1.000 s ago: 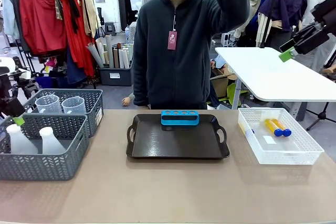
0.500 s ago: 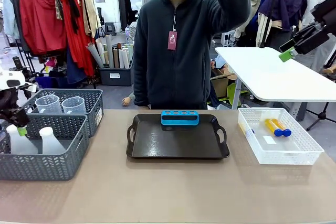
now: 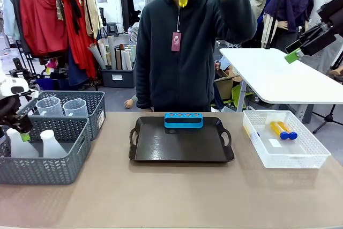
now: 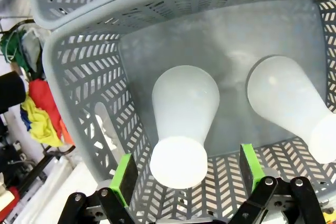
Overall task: Prepare the laboratory tools.
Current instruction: Pick up one Small flask and place it on the Handle tray.
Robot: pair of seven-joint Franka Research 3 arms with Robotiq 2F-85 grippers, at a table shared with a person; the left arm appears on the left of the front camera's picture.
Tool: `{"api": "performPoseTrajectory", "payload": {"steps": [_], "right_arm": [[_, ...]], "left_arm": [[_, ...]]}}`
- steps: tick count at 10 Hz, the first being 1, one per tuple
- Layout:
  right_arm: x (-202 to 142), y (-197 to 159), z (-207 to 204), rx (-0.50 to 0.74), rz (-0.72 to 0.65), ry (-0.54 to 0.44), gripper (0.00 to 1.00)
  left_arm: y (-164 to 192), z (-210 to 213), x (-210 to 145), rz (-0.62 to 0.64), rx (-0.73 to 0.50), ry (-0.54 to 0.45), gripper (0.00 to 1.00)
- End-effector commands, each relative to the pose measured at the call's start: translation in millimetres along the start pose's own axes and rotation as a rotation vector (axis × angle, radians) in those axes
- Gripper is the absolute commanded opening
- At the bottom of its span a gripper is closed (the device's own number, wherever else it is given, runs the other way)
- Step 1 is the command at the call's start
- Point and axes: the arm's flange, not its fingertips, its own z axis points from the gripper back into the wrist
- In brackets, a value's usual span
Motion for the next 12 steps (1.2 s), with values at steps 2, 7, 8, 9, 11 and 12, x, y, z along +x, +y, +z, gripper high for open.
{"api": "performPoseTrajectory", "payload": {"steps": [2,7,8,9,11,12], "right_arm": [[1.4,0.1,0.1,0.007,0.001,-0.012,1.0],[1.4,0.1,0.1,0.007,0.001,-0.012,1.0],[1.4,0.1,0.1,0.007,0.001,-0.012,1.0],[1.4,0.1,0.1,0.007,0.001,-0.012,1.0],[1.4,0.1,0.1,0.007,0.001,-0.012,1.0],[1.4,0.1,0.1,0.007,0.001,-0.012,1.0]], "left_arm": [[2.7,7.2,5.1,0.019,0.028,-0.04,0.69],[3.8,11.6,2.3,0.025,0.036,-0.038,0.0],[2.7,13.2,1.1,0.025,0.039,-0.035,0.0],[2.9,14.9,0.7,0.027,0.04,-0.03,0.0],[-1.2,29.0,0.2,0.038,0.036,-0.039,0.0],[-6.0,46.2,1.4,0.04,0.036,-0.05,0.0]]}}
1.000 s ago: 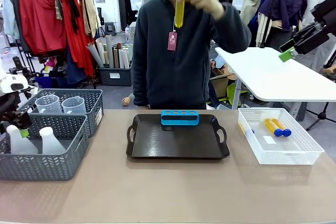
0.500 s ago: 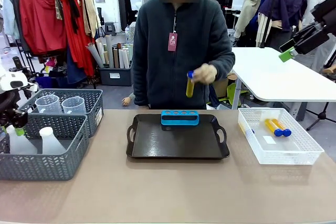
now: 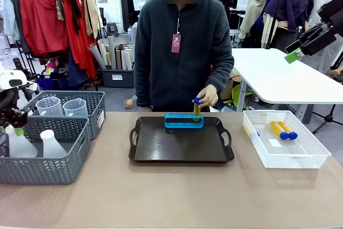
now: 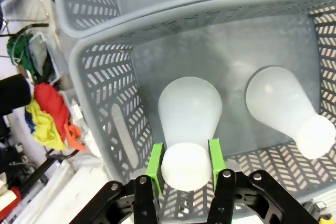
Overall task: Prepare the laboratory tools.
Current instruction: Pick up one Small flask and place it on the Handle tray.
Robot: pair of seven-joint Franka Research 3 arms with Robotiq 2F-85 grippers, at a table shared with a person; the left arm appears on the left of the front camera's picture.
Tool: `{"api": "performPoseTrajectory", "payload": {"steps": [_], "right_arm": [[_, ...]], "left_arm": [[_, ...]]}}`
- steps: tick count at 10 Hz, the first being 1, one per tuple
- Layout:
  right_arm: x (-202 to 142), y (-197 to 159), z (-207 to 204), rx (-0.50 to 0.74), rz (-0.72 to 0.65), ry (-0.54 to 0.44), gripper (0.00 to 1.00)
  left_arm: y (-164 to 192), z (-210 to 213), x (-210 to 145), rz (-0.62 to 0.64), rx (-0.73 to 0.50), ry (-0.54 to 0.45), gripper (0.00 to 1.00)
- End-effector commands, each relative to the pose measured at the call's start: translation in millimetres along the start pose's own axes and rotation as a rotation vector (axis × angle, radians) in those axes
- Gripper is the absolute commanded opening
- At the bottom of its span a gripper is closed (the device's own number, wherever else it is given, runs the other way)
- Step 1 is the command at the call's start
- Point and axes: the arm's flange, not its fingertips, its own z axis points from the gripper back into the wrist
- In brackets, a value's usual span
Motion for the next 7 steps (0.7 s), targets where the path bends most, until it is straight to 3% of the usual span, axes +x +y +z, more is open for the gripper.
{"api": "performPoseTrajectory", "payload": {"steps": [1,7], "right_arm": [[1.4,0.1,0.2,0.007,0.001,-0.012,1.0],[1.4,0.1,0.2,0.007,0.001,-0.012,1.0]], "left_arm": [[-9.9,40.3,1.7,0.028,0.008,-0.002,0.0],[-51.2,193.7,16.3,-0.115,-0.065,-0.135,0.0]]}}
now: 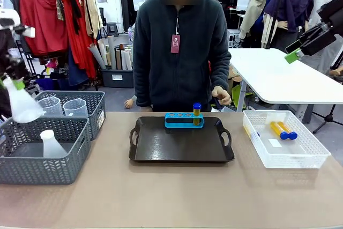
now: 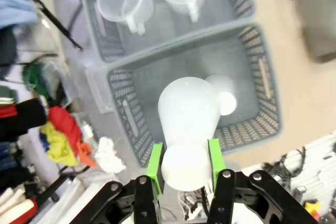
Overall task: Prepare the laboratory tools.
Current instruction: Pick up one Small flask and place it on the Handle tray.
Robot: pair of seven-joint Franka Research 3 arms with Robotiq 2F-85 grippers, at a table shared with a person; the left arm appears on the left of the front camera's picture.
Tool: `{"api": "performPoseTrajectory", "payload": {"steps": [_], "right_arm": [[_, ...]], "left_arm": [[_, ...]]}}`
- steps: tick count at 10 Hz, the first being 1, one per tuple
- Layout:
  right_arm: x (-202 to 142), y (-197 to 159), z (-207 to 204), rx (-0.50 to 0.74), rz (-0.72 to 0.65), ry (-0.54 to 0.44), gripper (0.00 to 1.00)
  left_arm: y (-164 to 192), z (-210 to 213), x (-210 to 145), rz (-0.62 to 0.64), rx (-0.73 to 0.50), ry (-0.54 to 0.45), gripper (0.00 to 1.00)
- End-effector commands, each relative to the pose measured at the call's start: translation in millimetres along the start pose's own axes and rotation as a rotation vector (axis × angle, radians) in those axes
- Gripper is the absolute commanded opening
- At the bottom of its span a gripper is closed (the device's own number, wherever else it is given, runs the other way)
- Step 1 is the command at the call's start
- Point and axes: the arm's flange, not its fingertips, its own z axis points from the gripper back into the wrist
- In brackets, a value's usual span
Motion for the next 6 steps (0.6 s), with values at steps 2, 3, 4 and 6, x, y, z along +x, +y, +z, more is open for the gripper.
{"api": "performPoseTrajectory", "payload": {"steps": [2,3,4,6], "right_arm": [[1.4,0.1,0.2,0.007,0.001,-0.013,1.0],[1.4,0.1,0.2,0.007,0.001,-0.013,1.0],[1.4,0.1,0.2,0.007,0.001,-0.013,1.0],[1.4,0.1,0.2,0.007,0.001,-0.013,1.0]], "left_arm": [[-29.0,51.2,29.0,-0.154,-0.092,-0.05,0.0],[-45.5,64.7,37.4,-0.214,-0.101,-0.073,0.0],[-62.3,74.4,45.1,-0.286,-0.103,-0.075,0.0],[-103.1,85.9,62.1,-0.43,-0.1,-0.076,0.0]]}}
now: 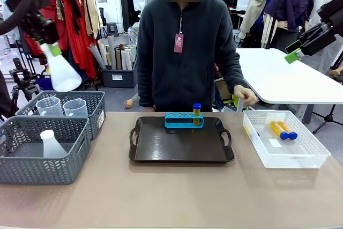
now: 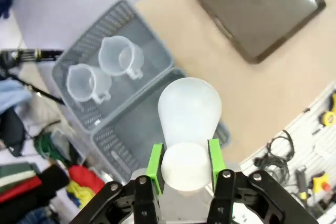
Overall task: Prepare the laboratory tools.
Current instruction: Pick up one Small flask and place it on the Handle tray.
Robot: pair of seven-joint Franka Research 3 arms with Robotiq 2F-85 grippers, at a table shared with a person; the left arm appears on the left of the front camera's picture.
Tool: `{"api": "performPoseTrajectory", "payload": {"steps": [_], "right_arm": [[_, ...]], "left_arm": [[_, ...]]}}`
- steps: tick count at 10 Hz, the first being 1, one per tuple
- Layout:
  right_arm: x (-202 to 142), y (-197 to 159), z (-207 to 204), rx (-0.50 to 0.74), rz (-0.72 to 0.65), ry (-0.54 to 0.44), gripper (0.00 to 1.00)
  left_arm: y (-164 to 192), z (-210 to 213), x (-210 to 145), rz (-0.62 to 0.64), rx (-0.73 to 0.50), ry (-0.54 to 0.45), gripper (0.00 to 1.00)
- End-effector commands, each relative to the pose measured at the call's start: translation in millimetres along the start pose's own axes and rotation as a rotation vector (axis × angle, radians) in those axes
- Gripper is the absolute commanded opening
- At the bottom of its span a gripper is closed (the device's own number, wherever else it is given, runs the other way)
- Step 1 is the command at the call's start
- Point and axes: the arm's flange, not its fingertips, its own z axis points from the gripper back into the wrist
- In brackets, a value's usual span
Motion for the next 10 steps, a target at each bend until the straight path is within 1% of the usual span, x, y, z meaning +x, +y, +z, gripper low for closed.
{"api": "performPoseTrajectory", "payload": {"steps": [1,3,4,5,6,10], "right_arm": [[1.5,0.0,0.2,0.007,0.001,-0.013,1.0],[1.5,0.0,0.2,0.007,0.001,-0.013,1.0],[1.5,0.0,0.2,0.007,0.001,-0.013,1.0],[1.5,0.0,0.2,0.007,0.001,-0.013,1.0],[1.5,0.0,0.2,0.007,0.001,-0.013,1.0],[1.5,0.0,0.2,0.007,0.001,-0.013,1.0]], "left_arm": [[-12.2,2.0,25.2,-0.137,-0.014,0.001,0.0],[-38.0,1.6,51.7,-0.235,-0.038,-0.018,0.0],[-43.7,1.0,58.0,-0.252,-0.042,-0.027,0.0],[-44.8,1.4,59.7,-0.254,-0.049,-0.031,0.0],[-51.5,-5.9,55.6,-0.221,-0.021,-0.011,0.0],[-51.5,-5.9,55.6,-0.221,-0.021,-0.011,0.0]]}}
